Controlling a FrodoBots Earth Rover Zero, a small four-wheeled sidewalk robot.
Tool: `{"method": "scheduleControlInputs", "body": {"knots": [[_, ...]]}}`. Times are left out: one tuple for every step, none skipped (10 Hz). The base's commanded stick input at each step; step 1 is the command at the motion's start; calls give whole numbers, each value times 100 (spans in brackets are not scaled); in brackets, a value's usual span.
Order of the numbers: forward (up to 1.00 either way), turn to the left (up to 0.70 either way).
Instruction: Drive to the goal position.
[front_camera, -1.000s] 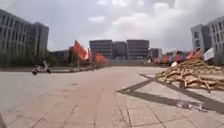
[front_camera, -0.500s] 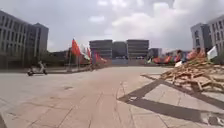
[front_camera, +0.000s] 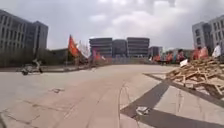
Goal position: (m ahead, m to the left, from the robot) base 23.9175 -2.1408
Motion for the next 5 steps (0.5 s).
{"method": "scheduleControlInputs", "body": {"knots": [[100, 0], [100, 0], [100, 0], [100, -17], [100, -25]]}}
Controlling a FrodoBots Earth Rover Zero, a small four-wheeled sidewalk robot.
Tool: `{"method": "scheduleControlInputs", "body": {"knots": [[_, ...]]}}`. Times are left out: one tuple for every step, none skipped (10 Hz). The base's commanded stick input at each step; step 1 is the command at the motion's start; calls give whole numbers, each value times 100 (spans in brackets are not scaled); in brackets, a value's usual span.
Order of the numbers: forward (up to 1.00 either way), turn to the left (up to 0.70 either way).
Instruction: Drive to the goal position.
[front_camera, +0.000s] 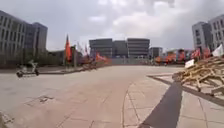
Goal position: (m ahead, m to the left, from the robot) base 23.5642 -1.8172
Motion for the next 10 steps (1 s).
{"method": "scheduleControlInputs", "body": {"knots": [[100, 0], [100, 0], [100, 0], [100, 0], [100, 0], [100, 0], [100, 0], [100, 0], [100, 0], [100, 0]]}}
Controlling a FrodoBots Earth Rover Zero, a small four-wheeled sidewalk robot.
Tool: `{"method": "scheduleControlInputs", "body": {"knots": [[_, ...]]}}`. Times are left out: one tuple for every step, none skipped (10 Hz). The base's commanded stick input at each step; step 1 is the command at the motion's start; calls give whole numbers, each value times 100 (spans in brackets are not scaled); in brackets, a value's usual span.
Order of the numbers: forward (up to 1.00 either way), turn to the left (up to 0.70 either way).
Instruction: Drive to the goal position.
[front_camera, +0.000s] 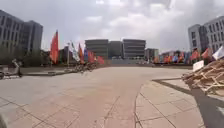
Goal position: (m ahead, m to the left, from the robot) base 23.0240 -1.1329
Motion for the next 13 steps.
{"method": "scheduleControlInputs", "body": {"knots": [[100, 0], [100, 0], [100, 0], [100, 0], [100, 0], [100, 0], [100, 0], [100, 0], [100, 0], [100, 0], [100, 0], [100, 0], [100, 0]]}}
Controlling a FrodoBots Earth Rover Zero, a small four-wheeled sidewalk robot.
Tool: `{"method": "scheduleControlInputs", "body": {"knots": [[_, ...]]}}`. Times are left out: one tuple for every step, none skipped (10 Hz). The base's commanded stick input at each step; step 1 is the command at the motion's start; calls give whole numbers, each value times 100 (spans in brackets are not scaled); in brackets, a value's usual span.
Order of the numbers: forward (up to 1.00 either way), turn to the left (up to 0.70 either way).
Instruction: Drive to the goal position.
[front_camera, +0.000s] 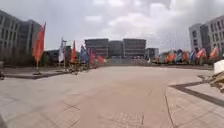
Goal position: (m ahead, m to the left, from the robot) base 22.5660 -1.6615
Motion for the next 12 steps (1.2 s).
{"method": "scheduleControlInputs", "body": {"knots": [[100, 0], [100, 0], [100, 0], [100, 0], [100, 0], [100, 0], [100, 0], [100, 0], [100, 0], [100, 0], [100, 0], [100, 0]]}}
